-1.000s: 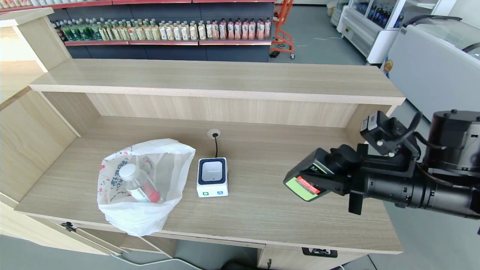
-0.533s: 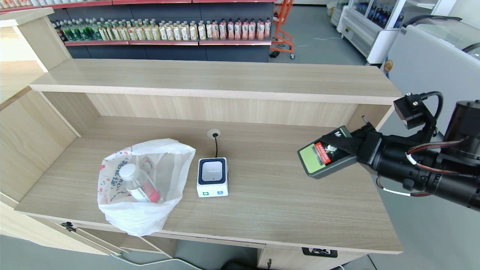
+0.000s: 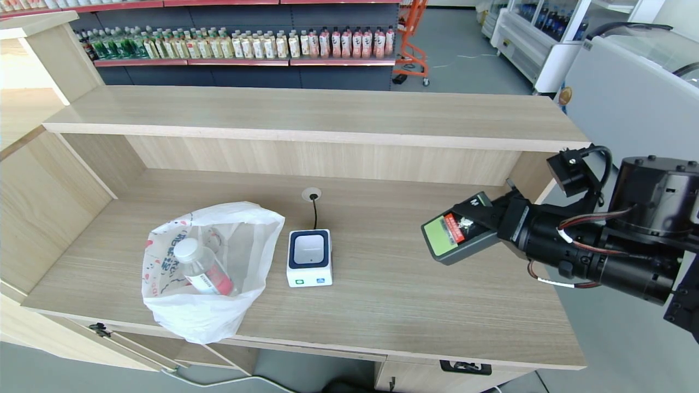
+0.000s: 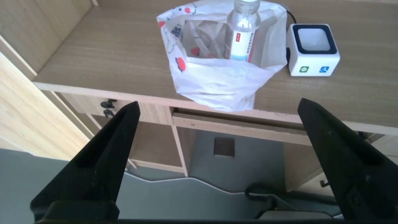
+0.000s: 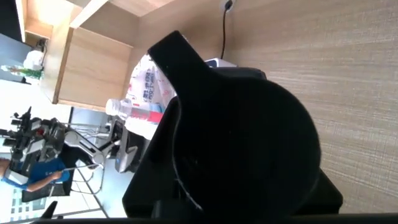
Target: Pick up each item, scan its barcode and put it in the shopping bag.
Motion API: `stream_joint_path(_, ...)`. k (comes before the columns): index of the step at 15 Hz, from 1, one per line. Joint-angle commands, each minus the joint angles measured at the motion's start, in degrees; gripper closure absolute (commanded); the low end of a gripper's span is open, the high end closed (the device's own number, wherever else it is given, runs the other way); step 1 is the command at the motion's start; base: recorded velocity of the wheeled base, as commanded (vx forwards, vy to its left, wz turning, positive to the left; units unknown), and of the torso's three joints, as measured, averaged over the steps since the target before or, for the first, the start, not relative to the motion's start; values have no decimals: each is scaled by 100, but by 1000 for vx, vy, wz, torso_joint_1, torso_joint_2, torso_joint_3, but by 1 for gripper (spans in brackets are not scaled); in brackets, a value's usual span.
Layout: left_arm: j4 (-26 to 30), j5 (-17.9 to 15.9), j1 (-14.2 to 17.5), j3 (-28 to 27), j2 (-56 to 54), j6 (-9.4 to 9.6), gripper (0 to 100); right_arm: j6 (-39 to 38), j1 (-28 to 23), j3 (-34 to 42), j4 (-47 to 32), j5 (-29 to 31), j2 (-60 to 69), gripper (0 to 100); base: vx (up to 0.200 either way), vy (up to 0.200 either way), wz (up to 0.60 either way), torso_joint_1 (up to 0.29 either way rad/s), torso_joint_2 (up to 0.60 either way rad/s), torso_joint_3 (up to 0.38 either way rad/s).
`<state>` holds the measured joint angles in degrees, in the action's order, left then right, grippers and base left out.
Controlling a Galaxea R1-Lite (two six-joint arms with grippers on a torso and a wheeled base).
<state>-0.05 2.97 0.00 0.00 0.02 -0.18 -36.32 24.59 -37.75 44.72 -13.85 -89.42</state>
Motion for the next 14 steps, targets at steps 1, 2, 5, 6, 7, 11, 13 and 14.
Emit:
stream_joint_path(1,-4,1,0,0,-2,-8,0,2,125,-4,2,-4,21,100,0,0,0,0,0,0)
stream_joint_path(2,-4,1,0,0,-2,-8,0,2,231,-13,2,5,47,100,0,0,0,0,0,0)
stream_joint_path(5,-4,1,0,0,-2,-17,0,2,380,-206,-7,14,-41,100,0,200,0,-1,7,4)
stream_joint_path(6,-4,1,0,0,-2,-26,0,2,389,-294,-15,23,-111,100,0,200,0,-7,7,2)
stream_joint_path(7,-4,1,0,0,-2,-26,0,10,389,-399,-15,102,-225,100,0,200,0,7,12,-2)
stream_joint_path(11,-4,1,0,0,-2,-26,0,46,389,-672,-7,444,-709,100,0,200,0,4,0,1)
stream_joint_path(13,-4,1,0,0,-2,-26,0,239,380,-769,-7,796,-1087,100,0,200,0,0,5,2)
stream_joint_path(14,-4,1,0,0,-2,-17,0,274,371,-804,2,858,-1192,100,0,200,0,-2,-2,2)
